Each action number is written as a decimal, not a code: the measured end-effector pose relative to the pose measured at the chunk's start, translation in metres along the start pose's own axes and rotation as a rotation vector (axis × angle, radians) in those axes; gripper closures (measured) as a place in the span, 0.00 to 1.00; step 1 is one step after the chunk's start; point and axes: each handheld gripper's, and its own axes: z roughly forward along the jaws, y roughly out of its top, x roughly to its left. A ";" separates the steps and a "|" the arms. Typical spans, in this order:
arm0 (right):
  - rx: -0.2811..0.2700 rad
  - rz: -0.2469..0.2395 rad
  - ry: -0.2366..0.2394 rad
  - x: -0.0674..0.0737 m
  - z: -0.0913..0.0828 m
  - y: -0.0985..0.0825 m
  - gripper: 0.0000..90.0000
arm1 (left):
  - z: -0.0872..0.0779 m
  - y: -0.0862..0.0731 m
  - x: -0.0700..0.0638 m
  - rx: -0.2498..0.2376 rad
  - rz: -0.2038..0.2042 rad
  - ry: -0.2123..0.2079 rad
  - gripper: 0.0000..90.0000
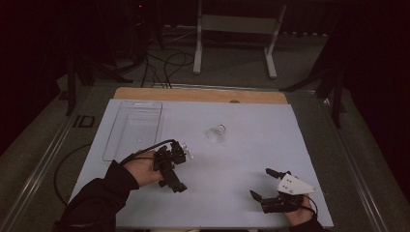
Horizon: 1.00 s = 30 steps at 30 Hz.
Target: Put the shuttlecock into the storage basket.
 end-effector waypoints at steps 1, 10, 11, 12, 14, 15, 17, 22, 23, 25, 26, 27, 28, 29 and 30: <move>0.000 0.000 0.000 0.000 0.000 0.000 0.09 | 0.000 0.000 0.000 0.000 0.000 0.000 0.00; 0.003 -0.007 0.005 0.001 0.001 0.000 0.09 | 0.001 0.021 0.016 0.007 -0.085 0.005 0.00; 0.003 -0.007 0.007 0.001 0.001 -0.001 0.09 | 0.001 0.021 0.016 0.007 -0.085 0.005 0.00; 0.003 -0.006 0.007 0.001 0.001 -0.001 0.09 | 0.002 0.023 0.018 0.011 -0.088 0.013 0.02; 0.003 -0.006 0.007 0.001 0.001 -0.001 0.09 | 0.003 0.026 0.020 0.012 -0.083 0.010 0.03; 0.004 -0.005 0.008 0.001 0.001 -0.001 0.09 | 0.003 0.026 0.020 0.012 -0.083 0.010 0.03; 0.007 -0.004 0.008 0.001 0.001 -0.001 0.09 | 0.004 0.028 0.023 0.005 -0.093 0.011 0.03; 0.007 -0.002 0.010 0.001 0.002 -0.001 0.09 | 0.006 0.036 0.031 0.004 -0.131 0.031 0.00; 0.007 -0.002 0.010 0.001 0.002 -0.001 0.09 | 0.006 0.036 0.031 0.004 -0.131 0.031 0.00; 0.009 -0.003 0.011 0.001 0.002 -0.001 0.09 | 0.007 0.039 0.033 0.013 -0.142 0.044 0.00; 0.008 -0.002 0.010 0.001 0.002 -0.001 0.09 | 0.008 0.043 0.036 0.010 -0.156 0.042 0.00; 0.009 -0.003 0.012 0.001 0.002 -0.001 0.09 | 0.008 0.045 0.037 0.014 -0.164 0.044 0.00; 0.008 -0.003 0.013 0.000 0.002 -0.001 0.09 | 0.008 0.045 0.037 0.014 -0.164 0.044 0.00; 0.007 -0.003 0.012 0.000 0.002 -0.002 0.09 | 0.009 0.049 0.040 0.025 -0.180 0.035 0.00; 0.007 -0.003 0.012 0.000 0.002 -0.002 0.09 | 0.009 0.049 0.040 0.025 -0.180 0.035 0.00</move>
